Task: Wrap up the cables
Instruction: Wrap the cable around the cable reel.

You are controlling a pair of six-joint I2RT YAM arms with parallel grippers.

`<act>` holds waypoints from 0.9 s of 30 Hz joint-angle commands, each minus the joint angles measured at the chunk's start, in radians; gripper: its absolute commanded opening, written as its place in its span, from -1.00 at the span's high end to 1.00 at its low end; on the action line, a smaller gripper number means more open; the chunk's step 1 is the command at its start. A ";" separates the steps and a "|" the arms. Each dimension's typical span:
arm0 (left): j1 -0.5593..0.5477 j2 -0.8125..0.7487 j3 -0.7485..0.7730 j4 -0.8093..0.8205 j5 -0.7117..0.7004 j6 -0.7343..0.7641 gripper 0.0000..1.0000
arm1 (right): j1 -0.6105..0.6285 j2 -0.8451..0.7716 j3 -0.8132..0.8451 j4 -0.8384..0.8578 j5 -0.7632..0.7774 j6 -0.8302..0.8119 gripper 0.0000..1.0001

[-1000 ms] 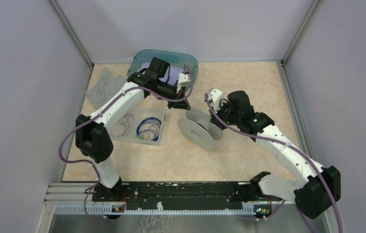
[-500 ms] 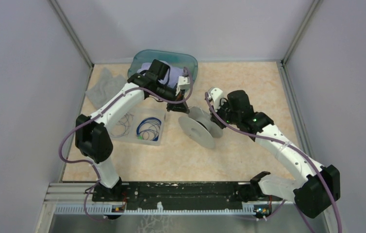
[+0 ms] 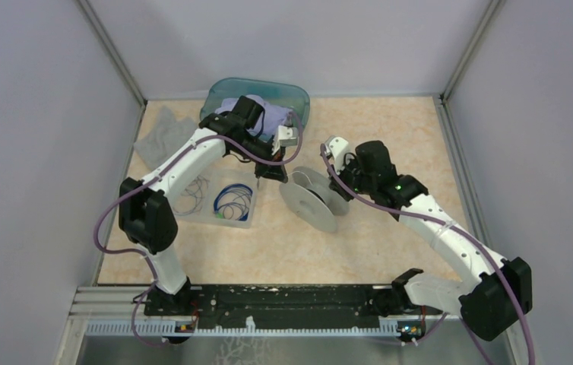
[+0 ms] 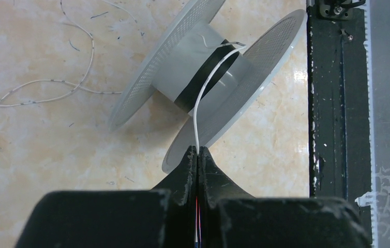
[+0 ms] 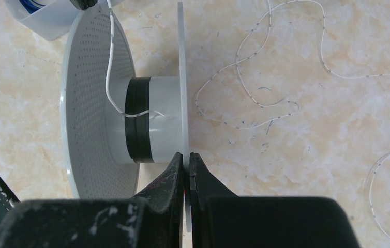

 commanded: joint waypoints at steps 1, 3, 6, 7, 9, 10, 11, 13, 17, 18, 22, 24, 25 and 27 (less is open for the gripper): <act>0.001 0.013 0.023 -0.035 -0.027 0.040 1.00 | -0.005 0.007 0.058 0.038 0.003 -0.004 1.00; 0.001 0.008 0.017 -0.028 -0.028 0.040 1.00 | -0.005 0.009 0.060 0.036 0.004 -0.005 1.00; 0.002 0.002 0.010 -0.013 -0.023 0.039 1.00 | -0.005 0.011 0.061 0.035 0.006 -0.006 1.00; 0.002 0.000 0.012 -0.012 -0.022 0.041 1.00 | -0.005 0.011 0.061 0.035 0.005 -0.006 1.00; 0.002 -0.003 0.013 -0.011 -0.023 0.041 1.00 | -0.005 0.011 0.059 0.036 -0.001 -0.007 1.00; 0.003 -0.002 0.016 -0.011 -0.028 0.042 1.00 | -0.005 0.012 0.058 0.036 -0.001 -0.006 1.00; 0.004 -0.001 0.021 -0.012 -0.032 0.043 1.00 | -0.005 0.013 0.058 0.036 -0.002 -0.006 0.99; 0.005 0.004 0.030 -0.017 -0.039 0.045 1.00 | -0.005 0.013 0.058 0.036 -0.003 -0.006 0.98; 0.005 0.015 0.051 -0.028 -0.049 0.047 1.00 | -0.005 0.014 0.061 0.036 0.000 -0.010 0.96; 0.005 0.016 0.054 -0.027 -0.053 0.047 1.00 | -0.005 0.015 0.062 0.036 0.000 -0.011 0.96; 0.005 0.028 0.075 -0.030 -0.071 0.046 1.00 | -0.005 0.021 0.069 0.033 -0.014 -0.011 0.93; 0.005 0.033 0.076 -0.030 -0.077 0.047 1.00 | -0.005 0.021 0.069 0.033 -0.019 -0.011 0.91; 0.005 0.034 0.075 -0.029 -0.079 0.047 1.00 | -0.005 0.019 0.067 0.035 -0.022 -0.011 0.90; 0.005 0.035 0.075 -0.020 -0.078 0.040 1.00 | -0.005 0.017 0.064 0.037 -0.026 -0.011 0.89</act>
